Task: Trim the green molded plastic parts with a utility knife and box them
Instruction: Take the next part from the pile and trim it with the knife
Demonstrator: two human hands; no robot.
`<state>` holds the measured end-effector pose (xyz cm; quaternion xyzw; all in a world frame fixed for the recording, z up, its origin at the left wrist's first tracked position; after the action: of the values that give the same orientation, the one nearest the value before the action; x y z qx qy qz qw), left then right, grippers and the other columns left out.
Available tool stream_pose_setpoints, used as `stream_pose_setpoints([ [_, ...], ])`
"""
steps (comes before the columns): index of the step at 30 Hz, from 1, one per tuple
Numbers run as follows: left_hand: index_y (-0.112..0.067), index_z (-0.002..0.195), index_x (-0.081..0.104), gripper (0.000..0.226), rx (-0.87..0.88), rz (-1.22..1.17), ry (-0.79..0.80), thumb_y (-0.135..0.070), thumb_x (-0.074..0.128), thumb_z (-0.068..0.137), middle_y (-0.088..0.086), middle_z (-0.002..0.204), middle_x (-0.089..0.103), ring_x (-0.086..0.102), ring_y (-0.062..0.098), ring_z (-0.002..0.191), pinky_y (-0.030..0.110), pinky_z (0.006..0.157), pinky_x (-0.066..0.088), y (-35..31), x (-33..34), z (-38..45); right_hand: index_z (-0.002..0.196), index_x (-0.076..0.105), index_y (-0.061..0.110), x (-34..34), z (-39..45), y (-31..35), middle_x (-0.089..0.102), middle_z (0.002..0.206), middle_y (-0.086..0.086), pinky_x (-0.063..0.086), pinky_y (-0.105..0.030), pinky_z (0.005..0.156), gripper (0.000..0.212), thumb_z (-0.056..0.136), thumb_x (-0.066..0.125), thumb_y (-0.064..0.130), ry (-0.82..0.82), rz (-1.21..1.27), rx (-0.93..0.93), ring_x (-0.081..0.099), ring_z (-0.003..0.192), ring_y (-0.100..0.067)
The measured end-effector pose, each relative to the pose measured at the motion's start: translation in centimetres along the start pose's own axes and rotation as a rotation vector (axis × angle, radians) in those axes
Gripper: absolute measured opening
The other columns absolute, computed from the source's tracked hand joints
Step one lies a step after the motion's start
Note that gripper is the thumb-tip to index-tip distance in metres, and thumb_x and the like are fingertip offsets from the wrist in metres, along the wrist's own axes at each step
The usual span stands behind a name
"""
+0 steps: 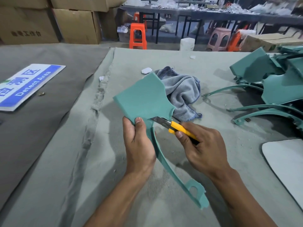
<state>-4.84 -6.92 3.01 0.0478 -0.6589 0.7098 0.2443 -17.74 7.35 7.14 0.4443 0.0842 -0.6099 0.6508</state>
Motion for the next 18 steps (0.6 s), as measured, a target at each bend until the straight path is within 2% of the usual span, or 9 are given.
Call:
stream_pose_setpoints([
  [5, -0.027, 0.098, 0.06, 0.014, -0.014, -0.001, 0.011, -0.027, 0.047, 0.096, -0.006, 0.093, 0.066, 0.058, 0.018, 0.088, 0.04, 0.085, 0.044, 0.1, 0.1, -0.1, 0.099, 0.074, 0.026, -0.2, -0.1, 0.9, 0.061, 0.068, 0.009, 0.043, -0.037, 0.047, 0.022, 0.1, 0.06, 0.042, 0.013, -0.023, -0.058, 0.053, 0.054, -0.017],
  [10, -0.024, 0.098, 0.06, 0.013, -0.087, -0.049, -0.008, -0.028, 0.048, 0.096, 0.004, 0.093, 0.062, 0.052, 0.026, 0.087, 0.047, 0.08, 0.04, 0.9, -0.2, 0.1, 0.101, 0.076, 0.021, -0.8, 0.0, 1.5, 0.062, 0.069, 0.007, 0.042, -0.035, 0.045, 0.023, 0.1, 0.061, 0.038, -0.058, -0.119, -0.112, 0.054, 0.054, -0.019],
  [12, -0.024, 0.101, 0.061, 0.016, -0.082, -0.044, -0.002, -0.021, 0.046, 0.102, 0.0, 0.09, 0.065, 0.056, 0.022, 0.081, 0.041, 0.076, 0.045, 0.8, 0.0, 0.0, 0.099, 0.077, 0.022, -0.9, 0.0, 1.6, 0.065, 0.071, 0.006, 0.043, -0.035, 0.045, 0.022, 0.099, 0.062, 0.038, -0.067, -0.171, -0.142, 0.057, 0.055, -0.021],
  [14, -0.02, 0.102, 0.06, 0.018, -0.099, -0.038, -0.01, -0.015, 0.043, 0.107, -0.001, 0.081, 0.063, 0.055, 0.018, 0.069, 0.032, 0.064, 0.047, 0.9, 0.0, 0.1, 0.098, 0.077, 0.018, -1.5, 0.1, 1.5, 0.064, 0.07, 0.005, 0.042, -0.034, 0.045, 0.024, 0.099, 0.062, 0.037, -0.161, -0.221, -0.119, 0.056, 0.054, -0.023],
  [16, -0.021, 0.1, 0.059, 0.02, -0.107, -0.035, -0.015, -0.015, 0.043, 0.108, 0.003, 0.084, 0.061, 0.054, 0.023, 0.072, 0.037, 0.068, 0.045, 0.9, -0.1, 0.1, 0.099, 0.074, 0.013, -2.4, -0.1, 1.0, 0.056, 0.066, 0.008, 0.039, -0.032, 0.047, 0.028, 0.102, 0.059, 0.036, -0.266, -0.165, -0.048, 0.049, 0.051, -0.017],
  [18, -0.019, 0.103, 0.06, 0.019, -0.112, -0.035, -0.007, -0.015, 0.042, 0.109, 0.008, 0.089, 0.06, 0.053, 0.025, 0.079, 0.043, 0.073, 0.042, 0.8, 0.0, 0.0, 0.097, 0.07, 0.014, -2.6, -0.2, 0.2, 0.046, 0.06, 0.01, 0.036, -0.027, 0.049, 0.029, 0.104, 0.056, 0.039, -0.309, 0.028, 0.044, 0.042, 0.049, -0.012],
])
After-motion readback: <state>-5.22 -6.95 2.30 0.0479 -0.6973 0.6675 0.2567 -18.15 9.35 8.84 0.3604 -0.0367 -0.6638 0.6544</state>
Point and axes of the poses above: each hand's wrist, its own z-axis towards the middle knuckle, its own x-axis out of the palm, y = z × x, the point moved 9 cm from there along z, towards the middle knuckle
